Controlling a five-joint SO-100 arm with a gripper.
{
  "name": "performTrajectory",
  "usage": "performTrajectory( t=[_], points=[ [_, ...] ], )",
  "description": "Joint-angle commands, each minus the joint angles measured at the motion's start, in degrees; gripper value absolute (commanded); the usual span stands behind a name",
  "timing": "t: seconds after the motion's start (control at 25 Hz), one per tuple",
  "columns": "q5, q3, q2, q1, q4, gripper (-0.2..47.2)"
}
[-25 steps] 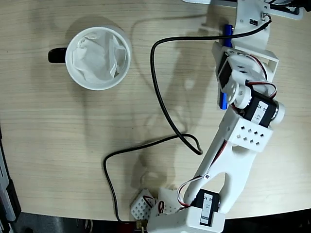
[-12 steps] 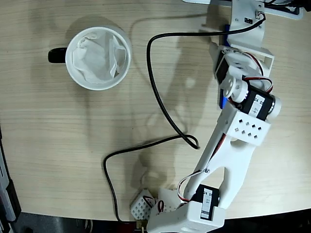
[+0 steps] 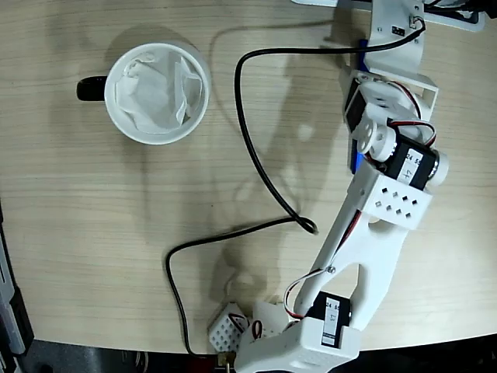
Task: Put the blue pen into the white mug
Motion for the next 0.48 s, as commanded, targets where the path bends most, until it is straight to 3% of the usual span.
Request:
performTrajectory(
  t=[0.0, 0.44],
  points=[
    [-0.6, -1.5, 1.1, 0.2, 0.0, 12.3],
    [-0.4, -1.2, 1.2, -0.4, -0.6, 3.6]
  ],
)
